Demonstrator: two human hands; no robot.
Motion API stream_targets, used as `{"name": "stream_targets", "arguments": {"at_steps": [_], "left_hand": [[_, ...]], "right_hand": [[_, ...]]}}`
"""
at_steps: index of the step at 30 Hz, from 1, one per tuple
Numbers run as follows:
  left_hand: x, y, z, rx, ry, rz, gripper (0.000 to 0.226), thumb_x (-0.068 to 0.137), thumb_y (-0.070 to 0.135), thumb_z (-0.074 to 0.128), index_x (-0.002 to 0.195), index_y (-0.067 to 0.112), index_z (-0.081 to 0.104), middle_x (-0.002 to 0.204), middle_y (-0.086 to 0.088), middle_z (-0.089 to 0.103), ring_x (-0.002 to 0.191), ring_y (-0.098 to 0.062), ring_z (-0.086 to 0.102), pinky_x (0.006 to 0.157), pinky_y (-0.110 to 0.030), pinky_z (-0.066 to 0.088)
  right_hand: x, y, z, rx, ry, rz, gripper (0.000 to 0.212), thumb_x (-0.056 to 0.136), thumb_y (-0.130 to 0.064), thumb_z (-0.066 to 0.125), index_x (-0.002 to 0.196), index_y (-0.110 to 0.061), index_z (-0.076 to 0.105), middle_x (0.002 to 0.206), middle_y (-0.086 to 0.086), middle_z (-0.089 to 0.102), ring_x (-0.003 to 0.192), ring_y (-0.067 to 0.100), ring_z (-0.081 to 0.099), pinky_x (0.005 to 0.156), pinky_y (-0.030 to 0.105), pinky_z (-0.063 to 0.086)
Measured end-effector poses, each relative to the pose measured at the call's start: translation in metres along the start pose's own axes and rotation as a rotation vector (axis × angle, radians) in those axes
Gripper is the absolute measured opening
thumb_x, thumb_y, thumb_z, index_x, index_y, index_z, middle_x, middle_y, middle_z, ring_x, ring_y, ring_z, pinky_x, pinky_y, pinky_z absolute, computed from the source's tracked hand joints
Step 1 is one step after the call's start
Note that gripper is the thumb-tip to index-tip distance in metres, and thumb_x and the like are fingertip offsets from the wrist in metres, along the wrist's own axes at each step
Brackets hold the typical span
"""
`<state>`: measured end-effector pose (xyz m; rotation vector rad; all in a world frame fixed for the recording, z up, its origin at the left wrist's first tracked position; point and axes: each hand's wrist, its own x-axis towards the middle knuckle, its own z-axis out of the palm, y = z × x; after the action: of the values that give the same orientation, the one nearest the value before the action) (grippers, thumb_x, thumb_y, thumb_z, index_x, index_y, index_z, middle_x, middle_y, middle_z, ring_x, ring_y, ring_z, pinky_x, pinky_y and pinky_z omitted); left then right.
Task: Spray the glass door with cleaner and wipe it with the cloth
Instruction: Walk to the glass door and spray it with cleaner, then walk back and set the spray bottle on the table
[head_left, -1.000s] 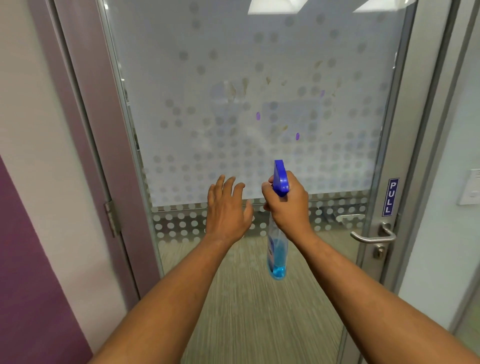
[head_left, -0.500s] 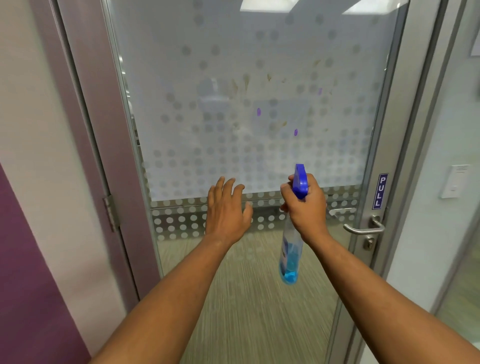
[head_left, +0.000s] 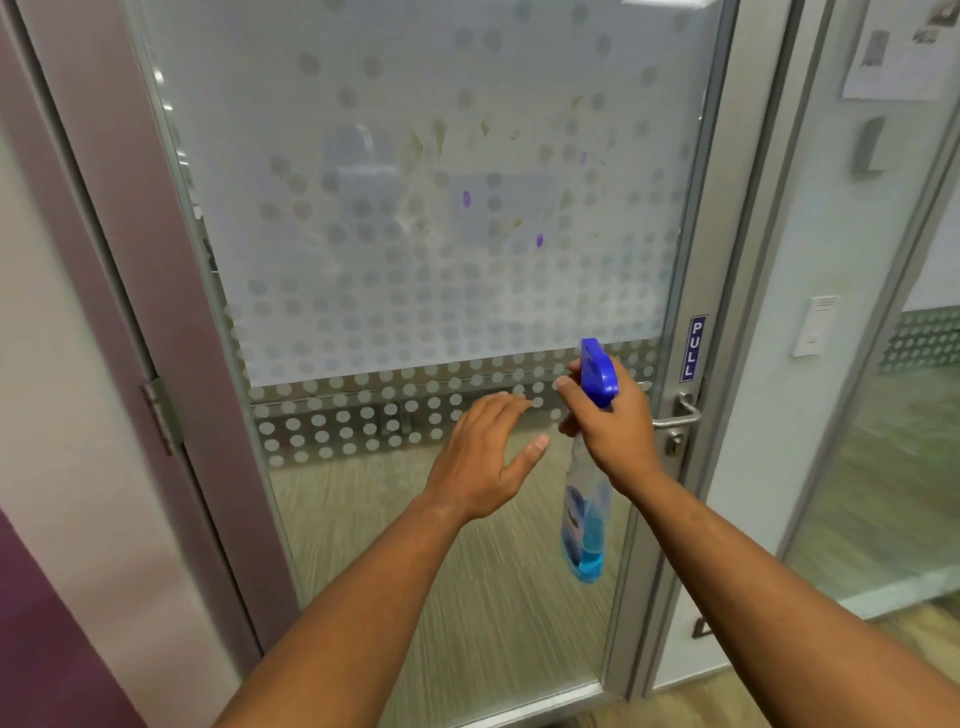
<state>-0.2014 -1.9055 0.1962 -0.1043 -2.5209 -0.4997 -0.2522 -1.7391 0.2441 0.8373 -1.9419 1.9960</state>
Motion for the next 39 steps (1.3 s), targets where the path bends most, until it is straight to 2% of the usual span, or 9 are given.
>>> {"name": "stream_targets", "arguments": {"at_steps": [13, 18, 21, 24, 26, 29, 34, 37, 39], "left_hand": [[0.002, 0.124, 0.081, -0.106, -0.259, 0.023, 0.088, 0.085, 0.080, 0.047, 0.157, 0.032, 0.029, 0.159, 0.008, 0.037, 0.142, -0.010, 0.041, 0.112, -0.037, 0.043], [0.003, 0.188, 0.130, -0.168, -0.303, 0.027, 0.097, 0.078, 0.082, 0.055, 0.156, 0.031, 0.028, 0.156, 0.009, 0.041, 0.138, -0.008, 0.046, 0.109, -0.035, 0.047], [0.005, 0.229, 0.160, -0.216, -0.339, 0.021, 0.102, 0.073, 0.085, 0.057, 0.154, 0.029, 0.031, 0.153, 0.009, 0.044, 0.133, -0.010, 0.050, 0.107, -0.037, 0.050], [0.008, 0.278, 0.196, -0.305, -0.445, 0.022, 0.104, 0.071, 0.085, 0.061, 0.154, 0.030, 0.030, 0.152, 0.008, 0.047, 0.132, -0.010, 0.052, 0.106, -0.039, 0.051], [0.011, 0.306, 0.214, -0.396, -0.510, 0.017, 0.101, 0.073, 0.077, 0.068, 0.154, 0.030, 0.030, 0.153, 0.008, 0.047, 0.129, -0.009, 0.053, 0.104, -0.037, 0.052], [0.019, 0.346, 0.240, -0.472, -0.568, 0.038, 0.083, 0.078, 0.061, 0.077, 0.145, 0.029, 0.041, 0.141, 0.010, 0.056, 0.113, -0.005, 0.057, 0.095, -0.031, 0.055], [0.033, 0.399, 0.289, -0.480, -0.639, 0.142, 0.078, 0.075, 0.068, 0.071, 0.138, 0.032, 0.042, 0.128, 0.012, 0.062, 0.110, -0.009, 0.063, 0.093, -0.038, 0.057], [0.039, 0.430, 0.314, -0.535, -0.648, 0.198, 0.071, 0.078, 0.066, 0.070, 0.134, 0.031, 0.044, 0.123, 0.013, 0.061, 0.106, -0.007, 0.062, 0.093, -0.037, 0.056], [0.044, 0.452, 0.334, -0.575, -0.659, 0.235, 0.065, 0.080, 0.059, 0.073, 0.132, 0.031, 0.045, 0.122, 0.013, 0.061, 0.105, -0.006, 0.062, 0.093, -0.034, 0.055]], "right_hand": [[-0.014, 0.002, -0.133, 0.047, 0.039, 0.048, 0.024, 0.094, -0.025, 0.067, 0.115, -0.017, 0.060, 0.102, 0.012, 0.064, 0.077, 0.021, 0.065, 0.063, 0.025, 0.056], [-0.026, 0.009, -0.201, 0.065, 0.057, 0.083, 0.024, 0.094, -0.025, 0.068, 0.115, -0.017, 0.060, 0.098, 0.001, 0.065, 0.079, 0.019, 0.068, 0.067, 0.029, 0.058], [-0.036, 0.012, -0.243, 0.045, 0.077, 0.085, 0.021, 0.094, -0.025, 0.067, 0.113, -0.018, 0.061, 0.093, -0.007, 0.065, 0.078, 0.010, 0.067, 0.069, 0.030, 0.060], [-0.049, 0.014, -0.294, -0.002, 0.114, 0.085, 0.018, 0.094, -0.028, 0.067, 0.109, -0.019, 0.060, 0.092, -0.002, 0.064, 0.074, 0.018, 0.067, 0.067, 0.027, 0.057], [-0.056, 0.015, -0.322, -0.043, 0.152, 0.099, 0.019, 0.095, -0.030, 0.067, 0.109, -0.020, 0.060, 0.094, 0.000, 0.065, 0.072, 0.022, 0.068, 0.067, 0.028, 0.057], [-0.068, 0.014, -0.366, -0.126, 0.202, 0.114, 0.026, 0.095, -0.033, 0.066, 0.114, -0.019, 0.059, 0.097, -0.001, 0.066, 0.074, 0.021, 0.071, 0.071, 0.031, 0.060], [-0.085, 0.016, -0.438, -0.217, 0.253, 0.144, 0.033, 0.091, -0.040, 0.069, 0.118, -0.026, 0.057, 0.101, -0.018, 0.070, 0.090, 0.016, 0.073, 0.088, 0.037, 0.058], [-0.097, 0.015, -0.486, -0.310, 0.187, 0.185, 0.035, 0.088, -0.039, 0.072, 0.117, -0.042, 0.053, 0.118, 0.005, 0.067, 0.108, 0.019, 0.065, 0.099, 0.036, 0.053], [-0.109, 0.017, -0.521, -0.328, 0.166, 0.252, 0.042, 0.087, -0.037, 0.074, 0.123, -0.044, 0.054, 0.122, 0.002, 0.066, 0.114, 0.015, 0.063, 0.101, 0.031, 0.051]]}}
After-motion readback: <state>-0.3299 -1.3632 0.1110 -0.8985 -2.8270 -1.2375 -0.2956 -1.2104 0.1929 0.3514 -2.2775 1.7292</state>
